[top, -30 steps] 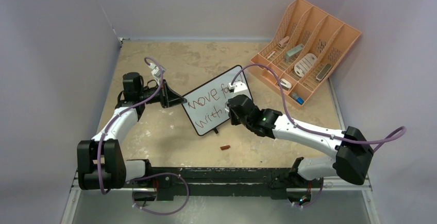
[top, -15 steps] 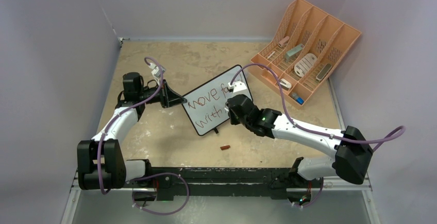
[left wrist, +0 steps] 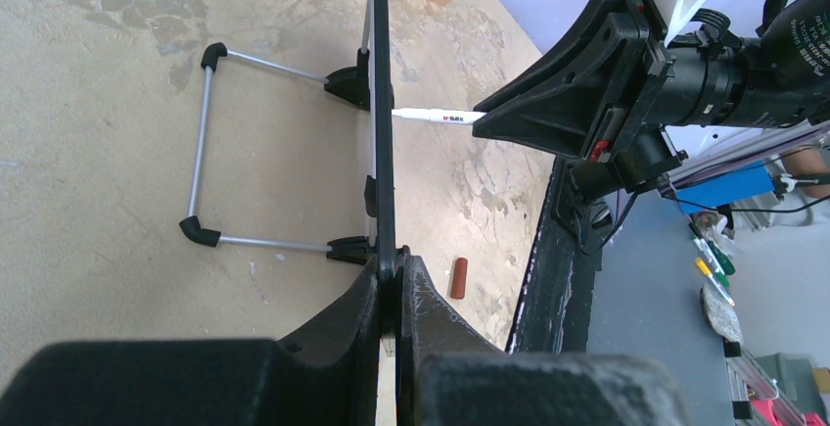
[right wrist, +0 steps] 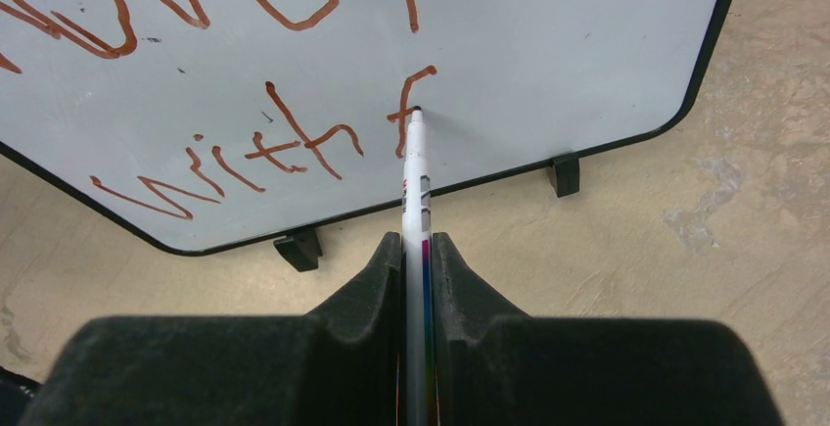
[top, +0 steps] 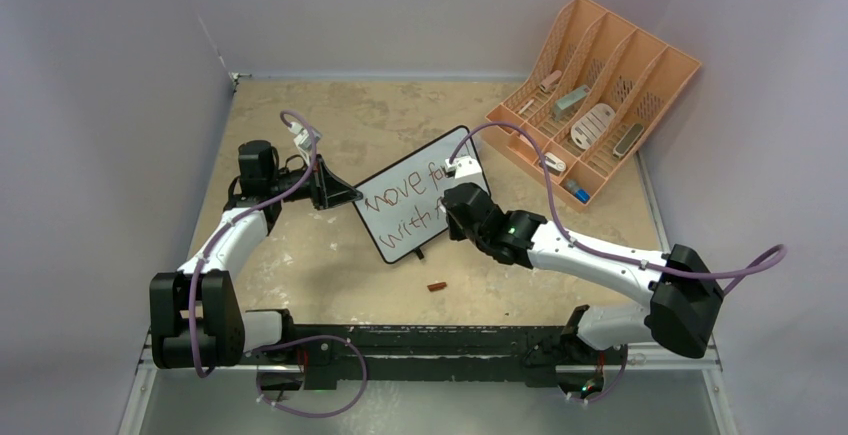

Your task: Write a sentence on the whiteboard

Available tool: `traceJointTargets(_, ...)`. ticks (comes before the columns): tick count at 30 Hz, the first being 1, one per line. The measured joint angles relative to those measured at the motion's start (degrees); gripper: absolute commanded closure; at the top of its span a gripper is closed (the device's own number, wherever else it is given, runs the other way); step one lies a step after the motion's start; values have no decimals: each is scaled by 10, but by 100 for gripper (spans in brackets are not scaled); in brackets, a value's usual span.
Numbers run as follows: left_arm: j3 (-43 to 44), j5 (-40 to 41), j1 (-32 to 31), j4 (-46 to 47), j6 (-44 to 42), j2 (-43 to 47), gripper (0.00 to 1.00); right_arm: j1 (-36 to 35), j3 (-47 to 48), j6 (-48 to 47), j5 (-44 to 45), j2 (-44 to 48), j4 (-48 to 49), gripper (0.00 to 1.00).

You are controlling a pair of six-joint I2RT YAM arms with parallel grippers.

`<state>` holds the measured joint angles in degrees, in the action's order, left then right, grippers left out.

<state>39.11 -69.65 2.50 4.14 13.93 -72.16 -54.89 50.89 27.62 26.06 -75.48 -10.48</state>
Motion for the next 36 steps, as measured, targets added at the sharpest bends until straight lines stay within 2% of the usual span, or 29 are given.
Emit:
traceJointTargets(11,3,0,0,-8,-3,0,100,3,0,0,-2,8,-8,100)
traceJointTargets(28,39,30,9,-118,-82,4,100,3,0,-2,-7,52,-22,100)
traceJointTargets(36,42,36,9,-131,-91,6,100,3,-13,0,-16,54,-26,100)
